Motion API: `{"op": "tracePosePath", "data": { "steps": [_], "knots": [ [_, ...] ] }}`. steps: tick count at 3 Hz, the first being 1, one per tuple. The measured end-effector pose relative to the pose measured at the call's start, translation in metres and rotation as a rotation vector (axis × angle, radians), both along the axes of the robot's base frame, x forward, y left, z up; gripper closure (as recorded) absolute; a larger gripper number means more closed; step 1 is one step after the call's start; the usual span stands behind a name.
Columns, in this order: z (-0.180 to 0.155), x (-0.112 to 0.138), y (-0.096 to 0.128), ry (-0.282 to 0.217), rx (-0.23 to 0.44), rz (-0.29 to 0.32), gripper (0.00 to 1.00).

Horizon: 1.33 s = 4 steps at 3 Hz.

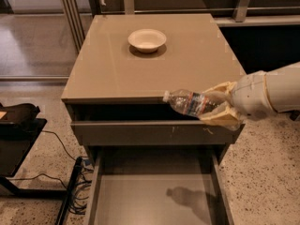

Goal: Place water bottle into middle drawer

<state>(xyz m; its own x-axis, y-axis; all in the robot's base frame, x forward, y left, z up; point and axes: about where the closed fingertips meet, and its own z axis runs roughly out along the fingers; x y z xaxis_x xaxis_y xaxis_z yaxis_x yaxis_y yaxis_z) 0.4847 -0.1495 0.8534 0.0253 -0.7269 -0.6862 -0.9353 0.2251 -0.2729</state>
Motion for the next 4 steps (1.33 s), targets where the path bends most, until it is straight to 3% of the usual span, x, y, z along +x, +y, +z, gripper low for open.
{"op": "tracePosePath", "data": {
  "steps": [1, 3, 4],
  "knots": [
    [-0.034, -0.022, -0.002, 0.059, -0.005, -0.012, 1.00],
    [-0.041, -0.019, 0.004, 0.074, 0.001, -0.001, 1.00],
    [-0.103, -0.016, 0.024, 0.164, 0.028, 0.001, 1.00]
  ]
}}
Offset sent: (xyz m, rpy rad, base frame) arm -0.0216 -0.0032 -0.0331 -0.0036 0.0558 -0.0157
